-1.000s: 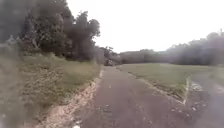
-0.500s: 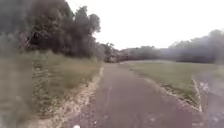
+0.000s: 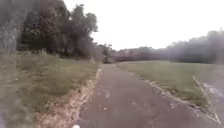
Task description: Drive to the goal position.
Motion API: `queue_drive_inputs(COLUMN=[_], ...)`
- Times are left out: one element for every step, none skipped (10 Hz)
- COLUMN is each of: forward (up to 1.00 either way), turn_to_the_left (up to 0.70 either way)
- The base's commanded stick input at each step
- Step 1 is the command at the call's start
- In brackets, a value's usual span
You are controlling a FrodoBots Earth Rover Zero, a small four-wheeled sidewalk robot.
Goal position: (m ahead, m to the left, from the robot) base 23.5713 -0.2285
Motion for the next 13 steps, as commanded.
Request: queue_drive_inputs(forward=[0.70,0.70,0.70,0.70,0.70,0.70,0.70,0.70,0.70,0.70,0.70,0.70,0.70], turn_to_the_left=[0.00,0.00,0.00,0.00,-0.08,-0.12,-0.01,-0.05,-0.13,-0.10,-0.07,0.00,0.00])
